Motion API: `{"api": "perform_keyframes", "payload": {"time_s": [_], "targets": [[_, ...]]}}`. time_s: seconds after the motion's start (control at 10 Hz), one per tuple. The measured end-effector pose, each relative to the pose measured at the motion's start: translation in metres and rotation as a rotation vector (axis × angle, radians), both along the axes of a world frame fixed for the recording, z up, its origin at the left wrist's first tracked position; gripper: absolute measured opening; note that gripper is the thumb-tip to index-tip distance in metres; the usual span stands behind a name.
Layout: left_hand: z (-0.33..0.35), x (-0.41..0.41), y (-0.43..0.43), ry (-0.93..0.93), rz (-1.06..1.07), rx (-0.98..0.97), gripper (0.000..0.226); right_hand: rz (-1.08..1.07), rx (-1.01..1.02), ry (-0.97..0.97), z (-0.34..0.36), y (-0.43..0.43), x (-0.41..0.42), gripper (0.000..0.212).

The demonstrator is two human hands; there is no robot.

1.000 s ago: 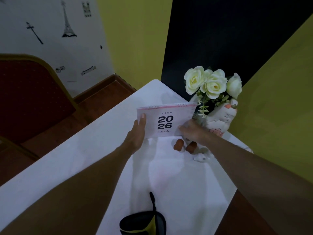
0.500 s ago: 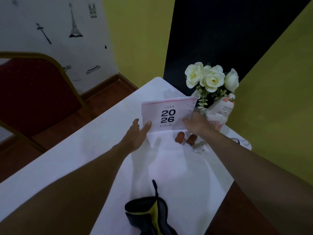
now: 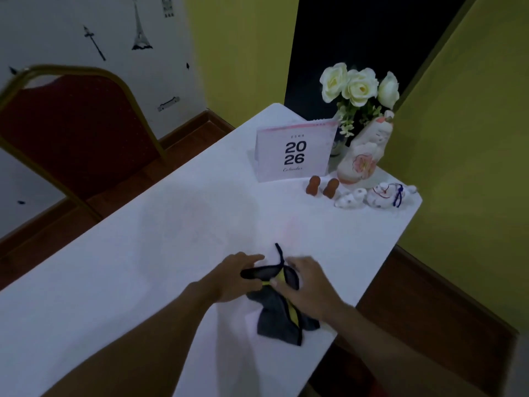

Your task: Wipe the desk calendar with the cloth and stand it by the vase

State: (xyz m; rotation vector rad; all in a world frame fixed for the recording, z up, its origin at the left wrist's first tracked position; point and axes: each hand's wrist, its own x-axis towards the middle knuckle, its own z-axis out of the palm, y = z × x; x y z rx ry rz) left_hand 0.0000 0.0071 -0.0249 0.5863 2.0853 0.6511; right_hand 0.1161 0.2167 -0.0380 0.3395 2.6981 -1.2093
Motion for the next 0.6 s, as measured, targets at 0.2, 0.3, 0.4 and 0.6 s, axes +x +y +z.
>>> {"api": "perform_keyframes", "payload": {"time_s": [0.2,0.3,0.4,0.6], "targets": [[-0.011,0.046,-0.018,0.167,-0.002,-0.037,0.022,0.167,0.079,0.050,-0.020,-0.031,0.041,0.058],[-0.009,0.061,-0.028,0.151,0.004,-0.060,0.023,0.288,0.080,0.036,-0.017,-0.034,0.049,0.057],[-0.001,0.064,-0.030,0.149,-0.064,-0.088,0.033,0.307,0.121,-0.058,-0.009,-0.031,0.047,0.070],[0.057,0.054,-0.035,0.385,-0.090,-0.157,0.065,0.134,0.174,-0.072,0.052,-0.038,0.014,0.081]]}}
